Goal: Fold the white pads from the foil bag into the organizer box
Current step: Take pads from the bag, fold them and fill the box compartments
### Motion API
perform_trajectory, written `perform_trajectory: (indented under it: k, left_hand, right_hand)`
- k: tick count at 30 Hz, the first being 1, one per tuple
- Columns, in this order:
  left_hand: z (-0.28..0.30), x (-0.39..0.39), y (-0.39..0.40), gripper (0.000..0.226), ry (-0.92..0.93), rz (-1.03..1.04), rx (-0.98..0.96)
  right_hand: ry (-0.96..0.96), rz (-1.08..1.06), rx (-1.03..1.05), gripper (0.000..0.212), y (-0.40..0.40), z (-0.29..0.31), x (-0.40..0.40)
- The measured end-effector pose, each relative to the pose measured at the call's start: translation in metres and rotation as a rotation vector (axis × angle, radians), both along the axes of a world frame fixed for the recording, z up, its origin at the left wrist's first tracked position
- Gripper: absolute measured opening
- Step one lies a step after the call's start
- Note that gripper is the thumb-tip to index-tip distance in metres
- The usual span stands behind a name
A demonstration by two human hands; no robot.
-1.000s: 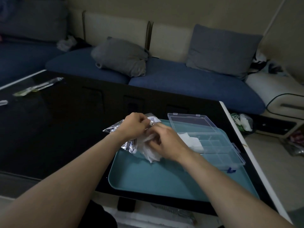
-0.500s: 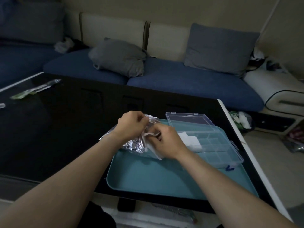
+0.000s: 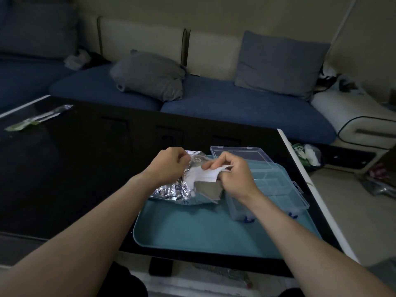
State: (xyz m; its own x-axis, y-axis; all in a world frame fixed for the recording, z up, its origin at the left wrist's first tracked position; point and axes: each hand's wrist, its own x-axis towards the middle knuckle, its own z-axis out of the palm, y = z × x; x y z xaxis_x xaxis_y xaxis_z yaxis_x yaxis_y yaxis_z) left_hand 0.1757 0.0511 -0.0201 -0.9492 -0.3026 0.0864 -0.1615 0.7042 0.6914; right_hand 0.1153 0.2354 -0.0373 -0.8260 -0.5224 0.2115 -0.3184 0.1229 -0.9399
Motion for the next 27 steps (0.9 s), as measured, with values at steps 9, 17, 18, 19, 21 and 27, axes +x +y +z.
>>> perform_trajectory:
  k: [9, 17, 18, 19, 21, 27]
  left_hand:
    - [0.005, 0.004, 0.007, 0.026, -0.032, -0.036, 0.020]
    - [0.007, 0.006, 0.007, 0.024, -0.013, -0.061, -0.064]
    - [0.007, 0.006, 0.006, 0.024, -0.011, -0.075, -0.097]
    - [0.007, 0.006, 0.005, 0.023, -0.010, -0.084, -0.136]
    - [0.006, 0.004, 0.003, 0.023, 0.001, -0.075, -0.186]
    - [0.008, 0.002, -0.002, 0.015, 0.005, -0.052, -0.204]
  right_hand:
    - [0.353, 0.156, 0.528, 0.061, -0.003, -0.005, 0.007]
    - [0.366, 0.085, 0.456, 0.018, -0.008, 0.002, 0.008]
    - [0.356, 0.096, 0.417, 0.016, -0.006, 0.004, 0.009]
    - [0.356, 0.089, 0.384, 0.014, -0.004, 0.005, 0.009]
    - [0.332, 0.033, 0.327, 0.010, 0.000, 0.009, 0.008]
    - [0.080, -0.156, 0.189, 0.042, 0.011, 0.007, 0.002]
